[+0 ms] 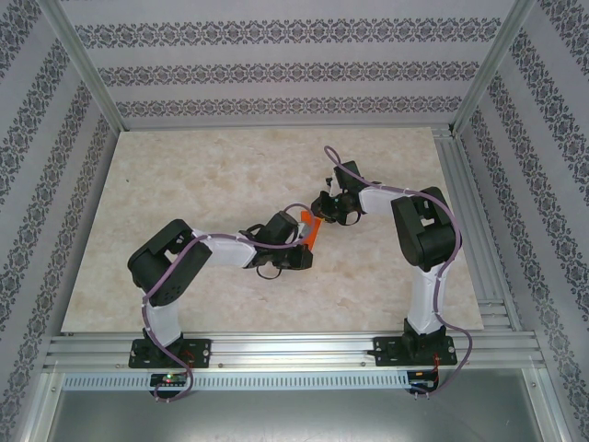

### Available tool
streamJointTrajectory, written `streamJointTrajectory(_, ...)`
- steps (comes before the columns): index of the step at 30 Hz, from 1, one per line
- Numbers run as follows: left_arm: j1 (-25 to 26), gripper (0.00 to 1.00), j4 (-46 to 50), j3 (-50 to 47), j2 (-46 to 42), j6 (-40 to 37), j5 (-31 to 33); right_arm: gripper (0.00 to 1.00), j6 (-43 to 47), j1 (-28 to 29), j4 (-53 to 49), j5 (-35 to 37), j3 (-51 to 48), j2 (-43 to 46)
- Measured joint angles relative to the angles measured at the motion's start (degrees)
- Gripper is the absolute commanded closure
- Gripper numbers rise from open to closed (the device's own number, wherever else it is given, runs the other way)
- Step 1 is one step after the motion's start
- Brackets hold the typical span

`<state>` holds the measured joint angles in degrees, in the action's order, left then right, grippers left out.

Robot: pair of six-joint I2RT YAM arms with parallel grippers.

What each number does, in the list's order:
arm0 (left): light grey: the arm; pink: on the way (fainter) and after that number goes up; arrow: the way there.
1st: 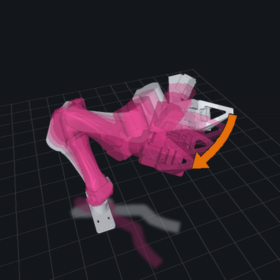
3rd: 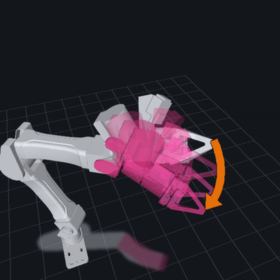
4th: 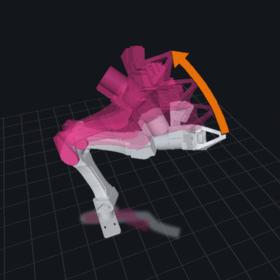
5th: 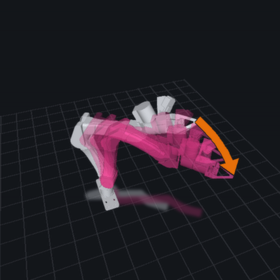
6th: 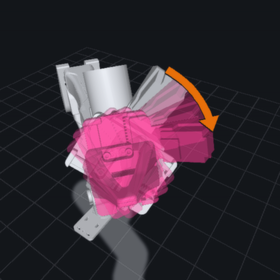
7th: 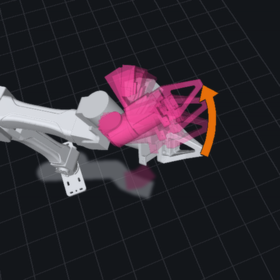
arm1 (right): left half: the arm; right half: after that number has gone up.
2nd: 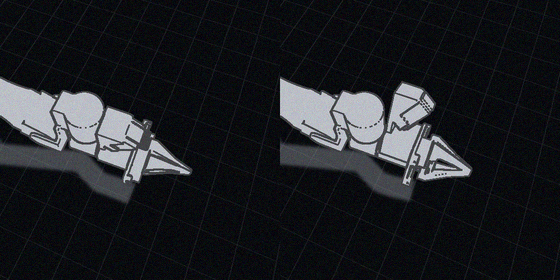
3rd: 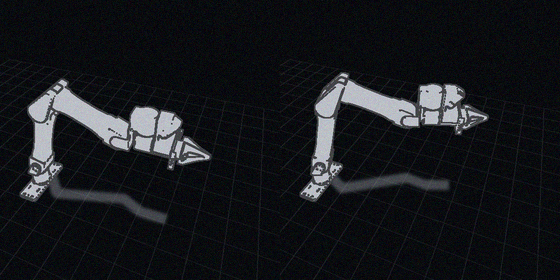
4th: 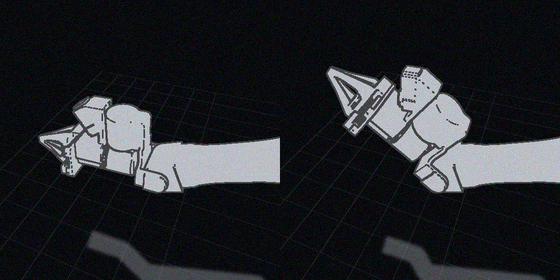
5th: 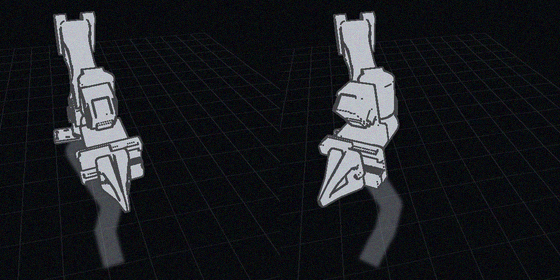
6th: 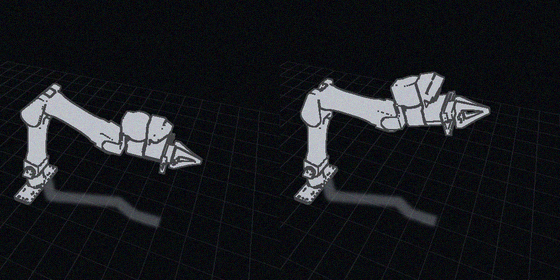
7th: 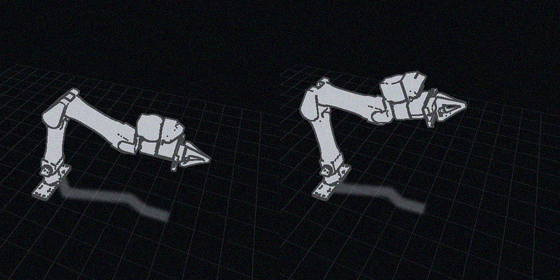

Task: Fold a paper plane with a square sheet of paper (fold left side to right side)
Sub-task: Fold the wing for the fifth time at the center of the table.

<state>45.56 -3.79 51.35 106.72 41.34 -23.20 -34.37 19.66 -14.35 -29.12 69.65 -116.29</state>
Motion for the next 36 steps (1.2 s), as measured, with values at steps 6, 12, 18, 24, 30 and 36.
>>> streamJointTrajectory(6, -0.04, 0.9, -3.32, -1.64, -0.31, 1.46, -0.02, 0.83, 0.22, -1.07, -1.68, -0.11, -1.9, 5.38)
streamJointTrajectory(12, -0.07, 0.9, -3.52, -1.7, -0.31, 2.03, -0.07, 0.84, -1.38, 0.44, 1.18, -1.03, -11.21, 15.43)
streamJointTrajectory(18, -0.07, 0.9, -3.52, -1.7, -0.31, 2.16, -0.09, 0.84, -6.16, 7.02, 4.94, -1.68, -18.49, 16.39)
streamJointTrajectory(24, -0.07, 0.9, -3.52, -1.7, -0.33, 2.27, -0.07, 0.84, -9.64, 9.38, 7.63, -1.2, -19.26, 16.2)
streamJointTrajectory(30, -0.07, 0.9, -3.52, -1.7, -0.33, 2.27, -0.04, 0.85, -10.6, 9.38, 8.44, 0.5, -19.26, 14.19)
streamJointTrajectory(36, -0.07, 0.91, -3.52, -1.7, -0.33, 2.27, -0.04, 0.85, -10.56, 9.31, 9.2, 0.83, -19.23, 12.33)
